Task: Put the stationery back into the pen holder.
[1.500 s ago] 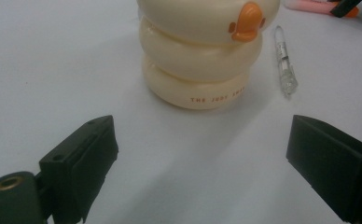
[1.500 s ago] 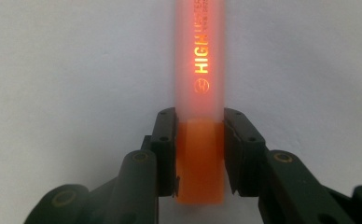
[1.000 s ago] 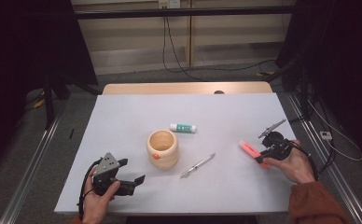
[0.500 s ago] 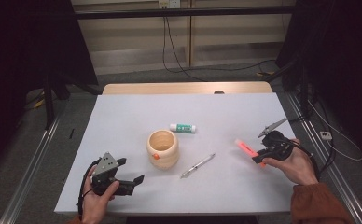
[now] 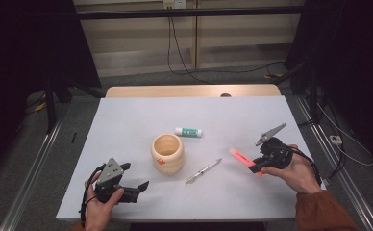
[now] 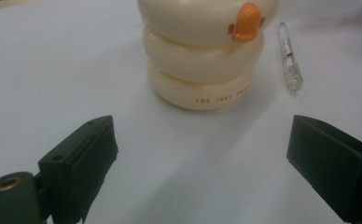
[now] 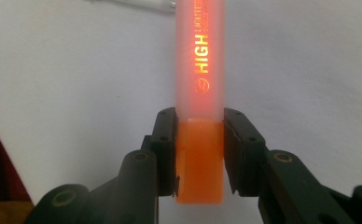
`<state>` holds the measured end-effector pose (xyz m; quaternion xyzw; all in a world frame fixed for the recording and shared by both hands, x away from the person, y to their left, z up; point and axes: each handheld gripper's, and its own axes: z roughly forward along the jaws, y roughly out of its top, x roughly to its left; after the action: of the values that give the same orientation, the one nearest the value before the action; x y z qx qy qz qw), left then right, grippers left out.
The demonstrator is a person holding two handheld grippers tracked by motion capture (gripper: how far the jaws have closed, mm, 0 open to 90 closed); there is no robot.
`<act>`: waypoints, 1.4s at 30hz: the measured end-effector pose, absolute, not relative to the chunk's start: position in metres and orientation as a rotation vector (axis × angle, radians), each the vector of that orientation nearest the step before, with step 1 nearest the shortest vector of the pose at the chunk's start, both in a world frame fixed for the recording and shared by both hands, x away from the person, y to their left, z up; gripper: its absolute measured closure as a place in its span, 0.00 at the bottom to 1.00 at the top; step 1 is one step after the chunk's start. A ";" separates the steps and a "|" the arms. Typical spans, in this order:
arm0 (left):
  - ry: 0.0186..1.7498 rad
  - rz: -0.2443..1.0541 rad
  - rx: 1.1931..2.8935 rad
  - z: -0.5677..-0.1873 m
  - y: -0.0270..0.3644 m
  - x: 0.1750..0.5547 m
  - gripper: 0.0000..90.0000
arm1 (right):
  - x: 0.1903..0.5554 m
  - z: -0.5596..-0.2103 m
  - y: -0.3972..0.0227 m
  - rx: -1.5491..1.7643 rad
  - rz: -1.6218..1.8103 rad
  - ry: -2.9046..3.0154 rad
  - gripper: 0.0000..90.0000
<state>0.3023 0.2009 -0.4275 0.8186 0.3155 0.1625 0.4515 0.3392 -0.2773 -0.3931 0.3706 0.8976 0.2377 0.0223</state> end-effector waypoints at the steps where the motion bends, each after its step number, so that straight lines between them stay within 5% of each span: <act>1: 0.768 0.406 2.029 -0.427 0.200 0.301 0.09 | 0.339 -0.393 -0.275 1.136 0.742 2.785 0.76; 42: 0.332 0.649 2.160 -0.412 0.126 0.264 0.07 | 0.331 -0.381 -0.176 0.715 0.776 3.080 0.76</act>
<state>0.2636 0.1260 -0.4117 0.8609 0.1324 0.2585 0.4177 0.3306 -0.1756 -0.3813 0.2192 0.9445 0.2381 -0.0570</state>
